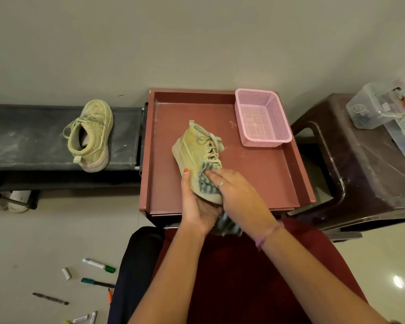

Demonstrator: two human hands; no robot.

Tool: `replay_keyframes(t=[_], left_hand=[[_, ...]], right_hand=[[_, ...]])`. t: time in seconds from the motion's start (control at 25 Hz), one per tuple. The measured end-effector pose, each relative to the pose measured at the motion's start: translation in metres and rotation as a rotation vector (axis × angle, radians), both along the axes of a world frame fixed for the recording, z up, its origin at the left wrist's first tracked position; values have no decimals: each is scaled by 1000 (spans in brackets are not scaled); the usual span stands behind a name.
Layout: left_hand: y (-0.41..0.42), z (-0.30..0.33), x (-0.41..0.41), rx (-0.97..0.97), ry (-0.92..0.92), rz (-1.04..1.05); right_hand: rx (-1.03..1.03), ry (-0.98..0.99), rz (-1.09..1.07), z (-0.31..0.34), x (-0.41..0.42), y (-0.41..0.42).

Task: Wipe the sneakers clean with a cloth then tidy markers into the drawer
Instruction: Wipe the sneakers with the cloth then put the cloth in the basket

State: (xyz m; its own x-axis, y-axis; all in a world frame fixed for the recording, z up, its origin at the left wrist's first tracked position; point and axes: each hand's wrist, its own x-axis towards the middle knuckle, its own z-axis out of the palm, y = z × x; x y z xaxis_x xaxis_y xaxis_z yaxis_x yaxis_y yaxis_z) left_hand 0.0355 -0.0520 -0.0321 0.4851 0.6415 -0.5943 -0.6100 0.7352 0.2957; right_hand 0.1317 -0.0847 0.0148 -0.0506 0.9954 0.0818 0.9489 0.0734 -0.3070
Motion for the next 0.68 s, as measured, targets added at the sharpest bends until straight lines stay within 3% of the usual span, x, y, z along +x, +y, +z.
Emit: replay_keyframes(t=[0.2, 0.32, 0.52, 0.68], left_hand=[[3, -7, -5, 2, -35, 21], [4, -11, -8, 5, -47, 8], [1, -11, -6, -11, 0, -21], [8, -13, -12, -26, -20, 24]], right_hand=[[-262, 39, 0, 21, -2, 27], [-255, 110, 50, 26, 0, 4], [-253, 57, 3, 15, 8, 24], [-224, 163, 67, 13, -7, 10]])
